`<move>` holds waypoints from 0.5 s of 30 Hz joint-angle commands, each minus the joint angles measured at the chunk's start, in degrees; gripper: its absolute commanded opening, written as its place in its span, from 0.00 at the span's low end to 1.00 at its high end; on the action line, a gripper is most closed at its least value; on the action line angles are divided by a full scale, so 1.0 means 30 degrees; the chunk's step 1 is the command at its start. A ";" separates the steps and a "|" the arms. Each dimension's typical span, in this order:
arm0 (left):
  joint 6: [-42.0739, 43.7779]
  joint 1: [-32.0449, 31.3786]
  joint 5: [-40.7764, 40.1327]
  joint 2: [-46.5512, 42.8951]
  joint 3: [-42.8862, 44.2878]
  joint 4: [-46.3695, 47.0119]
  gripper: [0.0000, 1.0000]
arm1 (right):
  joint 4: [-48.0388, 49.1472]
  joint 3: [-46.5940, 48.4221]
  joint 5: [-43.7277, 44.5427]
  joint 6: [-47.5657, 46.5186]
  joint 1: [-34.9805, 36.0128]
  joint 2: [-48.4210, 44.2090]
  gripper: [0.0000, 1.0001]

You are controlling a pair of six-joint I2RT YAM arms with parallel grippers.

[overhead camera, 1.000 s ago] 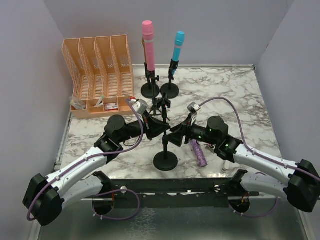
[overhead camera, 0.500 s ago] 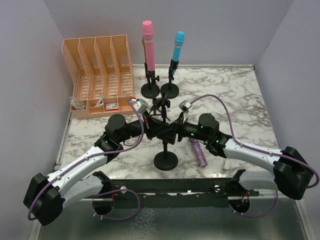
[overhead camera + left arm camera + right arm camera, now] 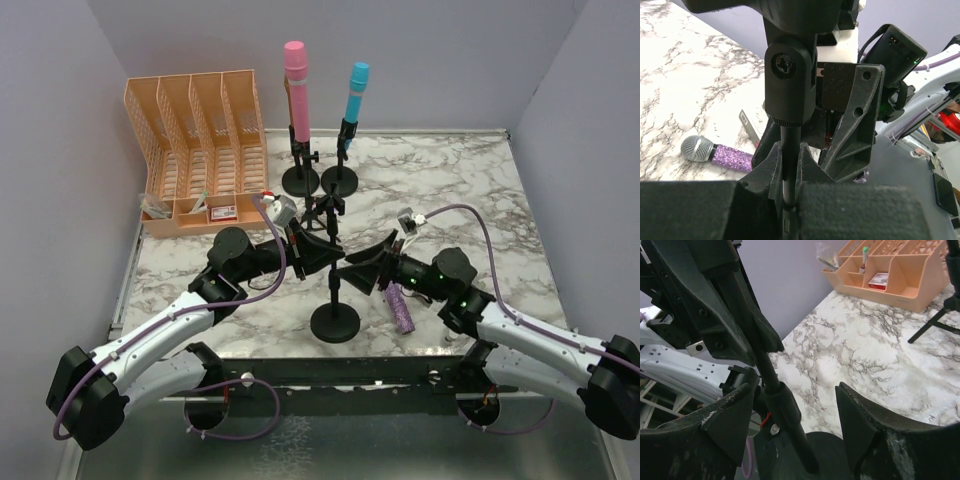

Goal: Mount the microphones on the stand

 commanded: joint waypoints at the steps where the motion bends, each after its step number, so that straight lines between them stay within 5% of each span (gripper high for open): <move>1: -0.0513 -0.0155 0.1027 -0.0225 0.0915 0.1297 0.00 | 0.0073 -0.1417 0.1572 -0.0037 -0.0112 -0.1568 0.71; 15: -0.0935 -0.0259 0.1072 -0.0059 0.1137 0.1356 0.00 | 0.2183 -0.0821 -0.0858 -0.1559 -0.0090 0.1741 0.67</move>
